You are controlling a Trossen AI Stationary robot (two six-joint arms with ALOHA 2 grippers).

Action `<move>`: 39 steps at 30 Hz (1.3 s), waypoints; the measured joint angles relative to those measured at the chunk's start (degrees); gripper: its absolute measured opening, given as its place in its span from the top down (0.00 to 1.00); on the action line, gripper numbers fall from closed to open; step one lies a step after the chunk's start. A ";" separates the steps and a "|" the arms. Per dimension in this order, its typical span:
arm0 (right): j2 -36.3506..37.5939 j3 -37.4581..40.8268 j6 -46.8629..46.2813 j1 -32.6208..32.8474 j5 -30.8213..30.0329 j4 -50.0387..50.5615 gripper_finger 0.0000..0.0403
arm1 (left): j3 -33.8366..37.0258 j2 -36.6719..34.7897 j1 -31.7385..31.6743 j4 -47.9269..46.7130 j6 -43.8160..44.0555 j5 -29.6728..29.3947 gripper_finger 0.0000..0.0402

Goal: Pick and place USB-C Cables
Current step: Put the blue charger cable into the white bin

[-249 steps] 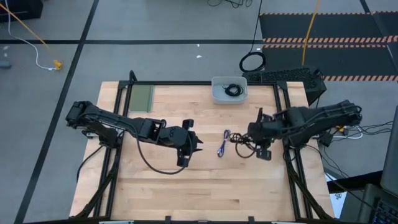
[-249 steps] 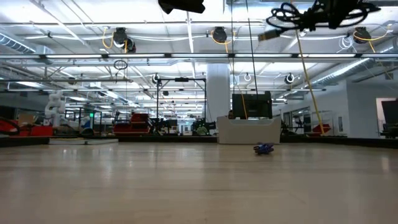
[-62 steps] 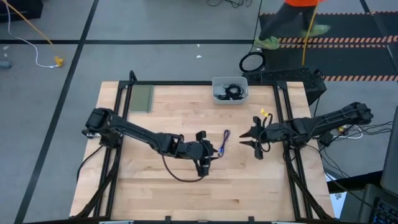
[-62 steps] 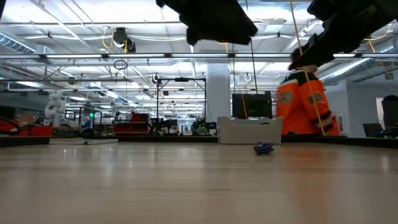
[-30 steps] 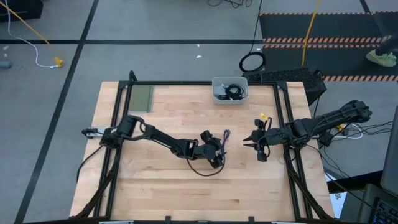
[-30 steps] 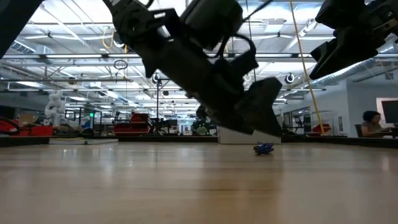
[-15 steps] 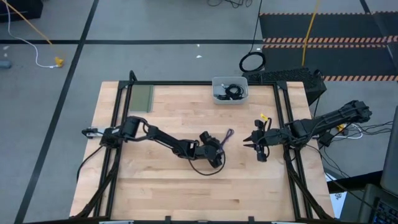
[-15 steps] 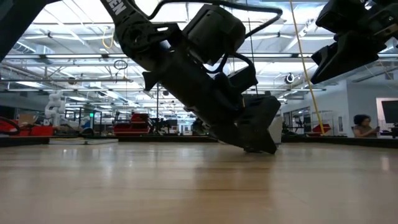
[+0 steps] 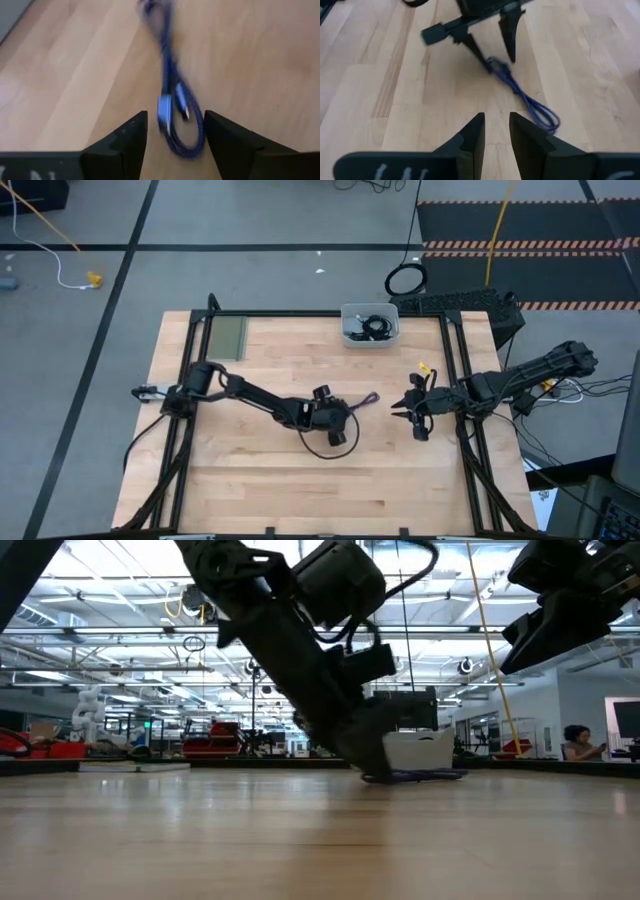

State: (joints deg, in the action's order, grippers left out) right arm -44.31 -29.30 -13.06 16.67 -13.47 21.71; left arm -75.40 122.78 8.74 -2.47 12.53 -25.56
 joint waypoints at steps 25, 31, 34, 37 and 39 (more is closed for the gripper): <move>0.02 0.02 -0.99 1.09 -0.09 -0.15 0.80 | -0.02 0.92 -6.23 9.58 -1.72 12.90 0.36; 0.00 0.02 -0.85 1.07 -0.16 -0.04 0.80 | 0.02 2.76 -6.44 10.14 -1.90 15.02 0.47; 0.01 0.02 -0.85 1.07 -0.20 -0.06 0.80 | -0.06 3.14 -6.44 10.52 -2.23 14.96 0.56; 0.00 0.02 -0.34 1.07 -0.34 -0.64 0.80 | -0.08 3.17 -6.44 10.53 -2.35 15.01 0.65; 0.00 0.02 0.32 1.07 -0.58 -0.80 0.80 | -0.08 3.17 -6.44 10.49 -2.61 15.02 0.70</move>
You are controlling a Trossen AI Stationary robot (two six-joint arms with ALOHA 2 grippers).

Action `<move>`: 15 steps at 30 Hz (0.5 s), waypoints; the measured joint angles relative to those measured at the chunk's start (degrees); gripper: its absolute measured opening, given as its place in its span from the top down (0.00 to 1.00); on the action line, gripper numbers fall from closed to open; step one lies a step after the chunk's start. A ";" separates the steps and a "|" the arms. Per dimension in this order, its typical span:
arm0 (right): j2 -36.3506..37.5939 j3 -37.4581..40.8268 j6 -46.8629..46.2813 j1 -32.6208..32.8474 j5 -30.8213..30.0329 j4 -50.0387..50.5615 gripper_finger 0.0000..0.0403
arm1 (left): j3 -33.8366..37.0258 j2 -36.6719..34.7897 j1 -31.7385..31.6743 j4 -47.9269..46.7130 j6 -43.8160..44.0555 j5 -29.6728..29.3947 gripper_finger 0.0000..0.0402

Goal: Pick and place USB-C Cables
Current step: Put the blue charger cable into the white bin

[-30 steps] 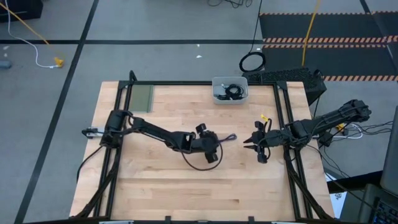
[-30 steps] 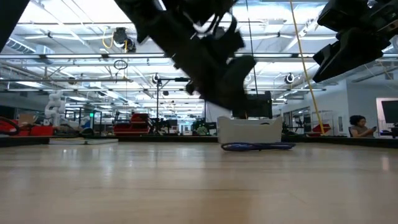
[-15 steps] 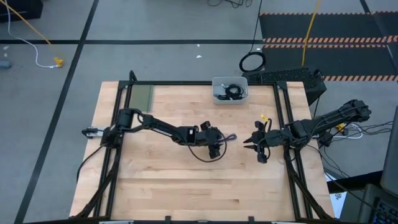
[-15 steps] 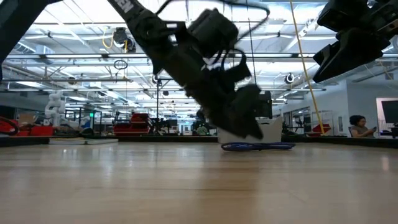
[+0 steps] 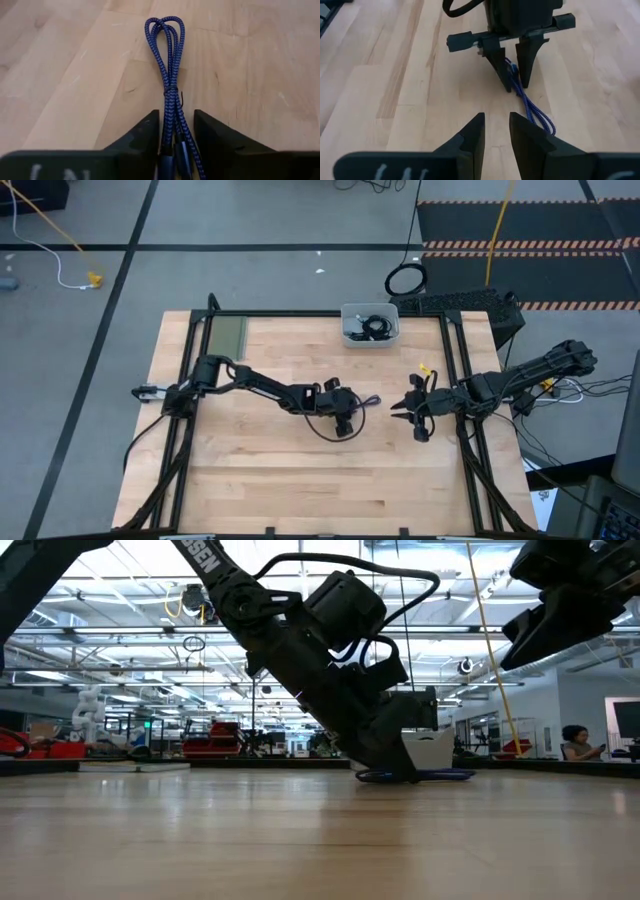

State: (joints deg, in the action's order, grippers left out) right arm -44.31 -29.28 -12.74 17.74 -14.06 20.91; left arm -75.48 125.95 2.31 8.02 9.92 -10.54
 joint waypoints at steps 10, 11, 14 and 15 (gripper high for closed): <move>0.00 0.00 3.92 -0.01 -2.70 0.11 0.80 | 0.02 0.10 -0.15 0.72 -0.69 0.03 0.87; 0.00 0.00 4.39 -0.02 -3.14 0.11 0.80 | 0.03 0.11 -0.15 1.10 -0.87 0.02 0.88; 0.00 0.00 5.51 -0.02 -4.67 0.13 0.80 | 0.07 -0.03 -0.16 1.64 -1.22 0.07 0.90; 0.00 0.00 5.94 -0.02 -5.30 0.15 0.80 | 0.12 -0.32 -0.26 1.54 -1.36 0.16 0.90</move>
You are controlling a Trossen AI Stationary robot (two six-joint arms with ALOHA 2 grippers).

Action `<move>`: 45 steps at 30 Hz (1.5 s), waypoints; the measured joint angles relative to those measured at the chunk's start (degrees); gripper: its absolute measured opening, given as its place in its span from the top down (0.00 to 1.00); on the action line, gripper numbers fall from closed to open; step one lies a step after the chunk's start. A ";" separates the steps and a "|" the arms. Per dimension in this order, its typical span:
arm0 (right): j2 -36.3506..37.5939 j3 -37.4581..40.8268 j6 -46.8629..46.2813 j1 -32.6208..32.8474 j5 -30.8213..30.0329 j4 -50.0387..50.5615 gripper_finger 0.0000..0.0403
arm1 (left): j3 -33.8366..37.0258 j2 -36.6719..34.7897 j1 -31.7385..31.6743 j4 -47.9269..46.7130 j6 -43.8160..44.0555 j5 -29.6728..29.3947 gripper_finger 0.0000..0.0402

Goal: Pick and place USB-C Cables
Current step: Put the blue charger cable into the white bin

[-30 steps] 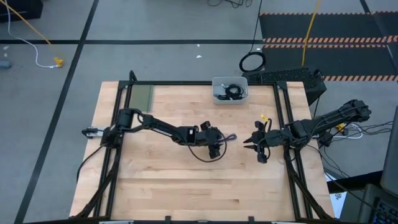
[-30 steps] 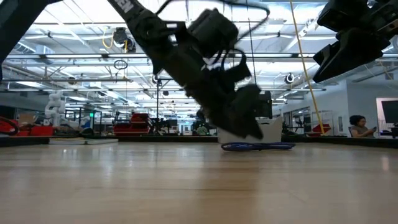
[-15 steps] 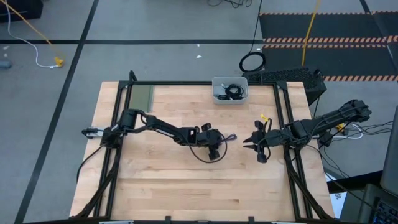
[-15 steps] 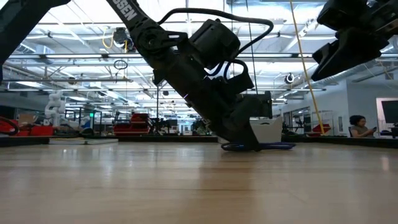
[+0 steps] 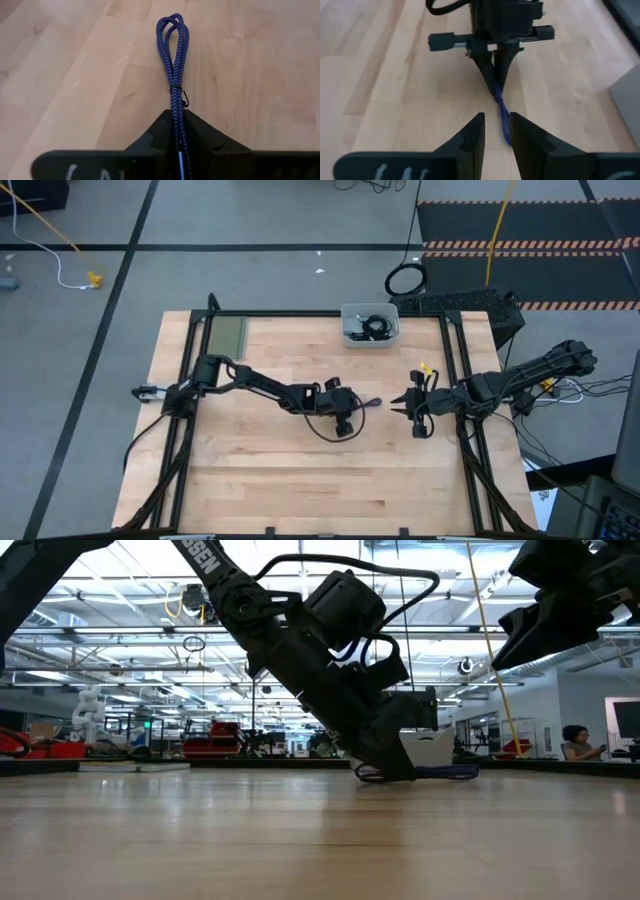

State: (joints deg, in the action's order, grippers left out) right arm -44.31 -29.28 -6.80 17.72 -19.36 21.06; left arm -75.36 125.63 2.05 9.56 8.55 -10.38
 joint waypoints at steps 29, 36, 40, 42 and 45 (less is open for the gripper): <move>0.04 0.00 5.33 -2.75 -8.87 0.26 0.80 | 0.01 -18.67 -4.60 -4.01 -11.20 -0.15 0.91; 0.04 0.00 5.47 -2.67 -6.99 -0.22 0.80 | -0.01 -27.04 -7.83 -5.19 -15.48 -0.19 0.91; 0.04 0.00 7.39 -2.78 -7.49 -1.45 0.80 | -0.12 -30.35 -10.44 -4.84 -18.91 -0.21 0.91; 0.04 0.00 9.82 -2.91 -7.83 -3.23 0.80 | -0.12 -31.29 -11.80 -4.74 -20.24 -0.23 0.91; 0.04 0.00 13.82 -3.75 -8.80 -5.78 0.80 | -0.09 -31.87 -13.60 -3.93 -20.46 -0.17 0.91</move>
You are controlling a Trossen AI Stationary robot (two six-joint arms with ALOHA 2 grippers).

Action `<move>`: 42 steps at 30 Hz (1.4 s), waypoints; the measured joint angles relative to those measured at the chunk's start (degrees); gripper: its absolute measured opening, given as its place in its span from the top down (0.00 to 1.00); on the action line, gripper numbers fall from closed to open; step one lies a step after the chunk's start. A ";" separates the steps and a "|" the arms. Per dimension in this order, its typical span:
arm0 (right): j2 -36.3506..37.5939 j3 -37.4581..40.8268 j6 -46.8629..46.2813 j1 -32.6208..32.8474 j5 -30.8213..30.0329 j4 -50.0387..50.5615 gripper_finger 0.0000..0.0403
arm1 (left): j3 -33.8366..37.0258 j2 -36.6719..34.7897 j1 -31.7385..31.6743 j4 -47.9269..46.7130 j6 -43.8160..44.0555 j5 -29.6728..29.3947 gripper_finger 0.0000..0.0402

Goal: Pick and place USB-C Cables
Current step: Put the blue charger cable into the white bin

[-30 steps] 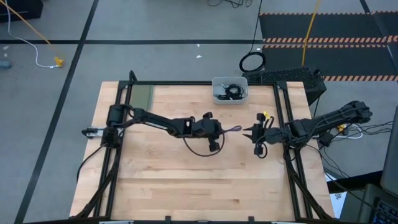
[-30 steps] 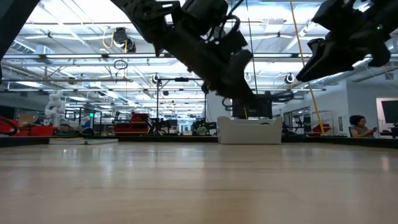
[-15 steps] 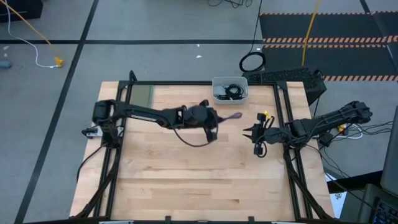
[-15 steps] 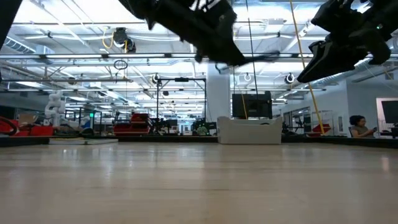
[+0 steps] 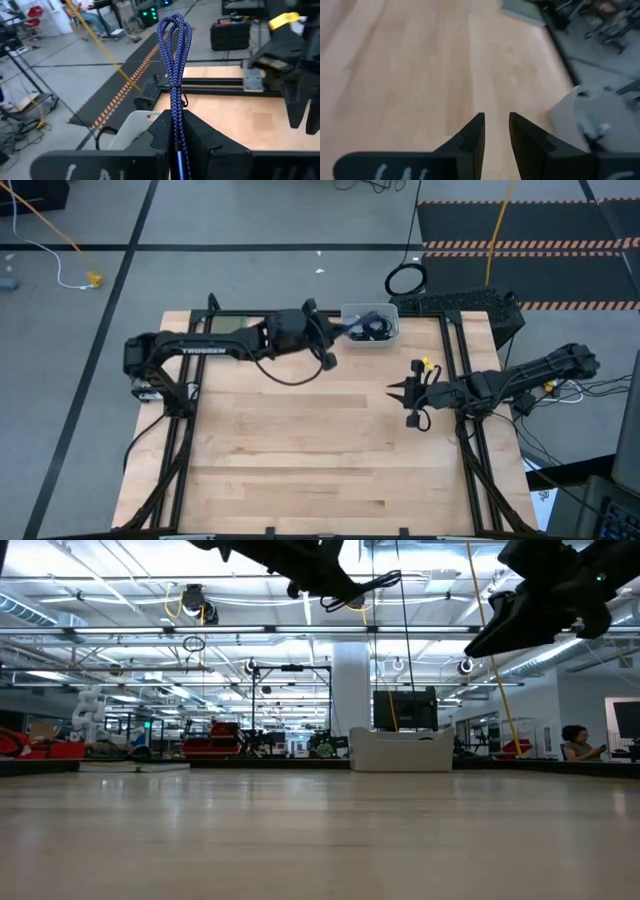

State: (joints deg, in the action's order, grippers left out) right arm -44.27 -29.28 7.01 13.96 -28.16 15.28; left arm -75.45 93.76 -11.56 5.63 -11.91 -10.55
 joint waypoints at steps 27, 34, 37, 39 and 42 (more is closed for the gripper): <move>-0.06 0.00 13.80 -9.19 -0.25 -2.73 0.80 | -6.52 9.68 -12.83 20.09 1.95 8.49 0.91; -0.04 0.02 12.95 -11.13 -0.57 -5.19 0.80 | -17.59 19.32 -11.71 9.27 -0.89 12.32 0.91; 0.08 0.02 11.95 -11.76 -0.69 -6.51 0.80 | -21.68 22.93 -11.84 4.32 -1.26 13.82 0.91; 0.48 0.02 11.73 -12.01 -0.74 -7.07 0.80 | -23.54 24.53 -11.88 0.73 -2.15 14.34 0.91; 1.43 0.02 11.74 -12.05 -1.86 -6.76 0.80 | -24.87 25.84 -11.98 -3.89 -3.03 14.75 0.91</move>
State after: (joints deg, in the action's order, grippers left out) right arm -42.85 -29.26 18.75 1.91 -30.02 8.52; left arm -100.32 119.60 -23.54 1.74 -14.94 4.20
